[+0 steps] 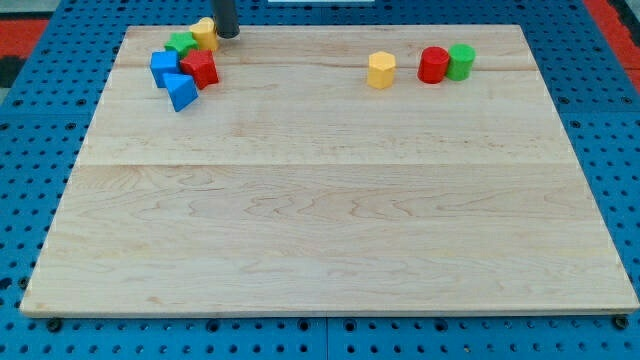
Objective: Move the red star right to the blue triangle
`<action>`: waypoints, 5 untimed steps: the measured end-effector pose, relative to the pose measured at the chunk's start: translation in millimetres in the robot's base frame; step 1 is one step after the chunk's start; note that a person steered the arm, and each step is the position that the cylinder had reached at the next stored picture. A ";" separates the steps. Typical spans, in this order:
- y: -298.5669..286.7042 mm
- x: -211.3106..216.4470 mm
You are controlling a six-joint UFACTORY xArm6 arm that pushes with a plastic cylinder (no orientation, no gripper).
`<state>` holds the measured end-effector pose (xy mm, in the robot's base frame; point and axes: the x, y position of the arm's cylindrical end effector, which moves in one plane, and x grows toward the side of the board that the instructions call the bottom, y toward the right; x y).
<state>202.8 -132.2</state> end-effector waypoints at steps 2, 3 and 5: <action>0.0 0.3; -1.4 2.9; -34.3 25.0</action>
